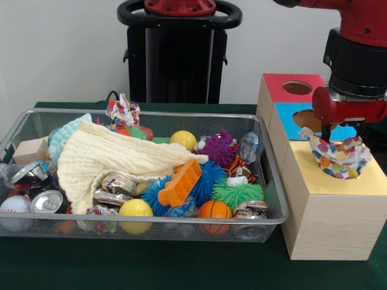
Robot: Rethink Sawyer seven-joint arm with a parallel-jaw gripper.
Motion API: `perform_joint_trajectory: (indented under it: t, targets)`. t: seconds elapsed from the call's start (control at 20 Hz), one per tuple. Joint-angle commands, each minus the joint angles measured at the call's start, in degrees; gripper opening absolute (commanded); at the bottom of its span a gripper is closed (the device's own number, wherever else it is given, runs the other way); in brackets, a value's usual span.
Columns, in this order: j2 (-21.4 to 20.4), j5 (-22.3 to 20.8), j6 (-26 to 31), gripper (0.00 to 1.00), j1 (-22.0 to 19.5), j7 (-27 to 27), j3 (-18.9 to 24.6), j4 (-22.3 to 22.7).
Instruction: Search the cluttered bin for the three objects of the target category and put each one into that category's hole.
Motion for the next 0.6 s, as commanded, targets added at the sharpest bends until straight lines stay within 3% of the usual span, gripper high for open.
perform_joint_trajectory:
  t: [0.05, 0.3, 0.6]
  targets:
    - [-0.08, 1.23, 3.75, 1.00, -0.78, 12.50, 1.42, 5.96]
    - [-6.69, 1.19, 9.10, 1.00, 0.88, 12.76, -0.86, 7.16]
    - [-8.93, 1.49, 10.84, 1.00, 0.43, 12.29, -0.79, 6.94]
